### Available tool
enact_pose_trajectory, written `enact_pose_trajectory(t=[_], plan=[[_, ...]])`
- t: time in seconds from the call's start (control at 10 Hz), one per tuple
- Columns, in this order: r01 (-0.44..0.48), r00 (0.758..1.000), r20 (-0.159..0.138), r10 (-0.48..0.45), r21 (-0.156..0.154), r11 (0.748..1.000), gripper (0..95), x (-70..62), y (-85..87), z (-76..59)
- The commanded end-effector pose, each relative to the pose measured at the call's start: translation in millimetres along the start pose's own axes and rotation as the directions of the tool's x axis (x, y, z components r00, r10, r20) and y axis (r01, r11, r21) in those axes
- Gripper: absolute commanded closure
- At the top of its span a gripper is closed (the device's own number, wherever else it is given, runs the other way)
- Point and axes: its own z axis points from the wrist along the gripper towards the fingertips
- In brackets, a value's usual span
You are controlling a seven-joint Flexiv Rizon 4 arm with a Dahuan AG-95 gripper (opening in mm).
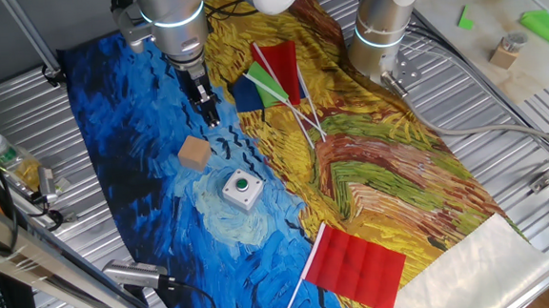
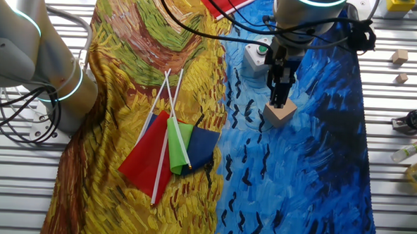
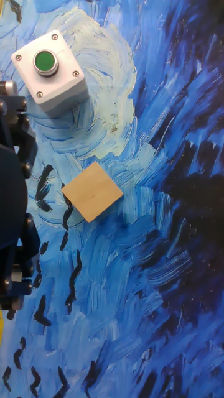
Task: Pick up the small block on the left and move it to the right
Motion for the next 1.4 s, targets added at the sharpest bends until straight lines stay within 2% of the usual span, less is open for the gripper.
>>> enact_pose_trajectory(t=[0.1,0.2,1.1,1.2,1.3,1.4], plan=[[0.000,1.000,-0.001,0.000,0.000,1.000,0.0,0.1,0.0,-0.2],[0.217,0.969,-0.103,-0.226,-0.091,0.972,95.0,0.1,0.0,-0.2],[0.217,0.966,-0.122,-0.227,-0.090,0.972,95.0,0.1,0.0,-0.2],[0.204,0.971,-0.106,-0.212,-0.084,0.975,95.0,0.0,0.0,-0.2],[0.188,0.980,-0.056,-0.193,-0.072,0.979,95.0,0.0,0.0,-0.2],[0.177,0.984,0.018,-0.176,-0.058,0.983,95.0,-0.1,0.0,-0.2]])
